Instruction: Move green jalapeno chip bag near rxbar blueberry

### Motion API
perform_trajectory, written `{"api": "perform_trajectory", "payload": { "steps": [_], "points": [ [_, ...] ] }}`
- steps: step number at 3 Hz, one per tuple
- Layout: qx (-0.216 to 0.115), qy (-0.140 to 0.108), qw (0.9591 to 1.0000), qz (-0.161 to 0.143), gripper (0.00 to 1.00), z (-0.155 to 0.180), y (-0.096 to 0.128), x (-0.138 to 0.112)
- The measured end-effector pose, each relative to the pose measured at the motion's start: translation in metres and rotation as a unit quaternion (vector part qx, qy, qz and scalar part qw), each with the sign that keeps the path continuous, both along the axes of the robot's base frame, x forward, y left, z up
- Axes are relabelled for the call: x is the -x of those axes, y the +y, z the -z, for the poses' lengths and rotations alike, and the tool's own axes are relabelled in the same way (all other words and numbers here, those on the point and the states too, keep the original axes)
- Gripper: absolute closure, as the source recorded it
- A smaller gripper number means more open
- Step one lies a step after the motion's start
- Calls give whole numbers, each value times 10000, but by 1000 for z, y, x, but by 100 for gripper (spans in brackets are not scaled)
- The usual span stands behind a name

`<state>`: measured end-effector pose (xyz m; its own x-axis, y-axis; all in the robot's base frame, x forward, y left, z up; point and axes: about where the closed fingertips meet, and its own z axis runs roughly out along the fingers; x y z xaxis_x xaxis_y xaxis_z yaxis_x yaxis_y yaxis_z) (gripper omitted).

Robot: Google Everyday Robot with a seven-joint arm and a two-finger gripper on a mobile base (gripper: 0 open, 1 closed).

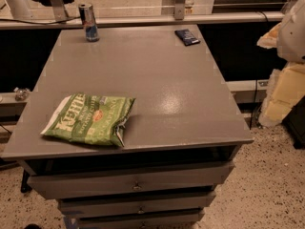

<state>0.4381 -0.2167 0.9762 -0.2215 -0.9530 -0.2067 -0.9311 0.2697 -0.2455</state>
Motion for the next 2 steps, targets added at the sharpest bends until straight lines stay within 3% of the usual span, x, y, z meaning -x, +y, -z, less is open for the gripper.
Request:
{"api": "perform_trajectory", "payload": {
  "steps": [1,2],
  "points": [
    [-18,-19,10000,-4,0,-1,1,0],
    [-450,-111,9989,1,0,5,22,-5]
  ]
}}
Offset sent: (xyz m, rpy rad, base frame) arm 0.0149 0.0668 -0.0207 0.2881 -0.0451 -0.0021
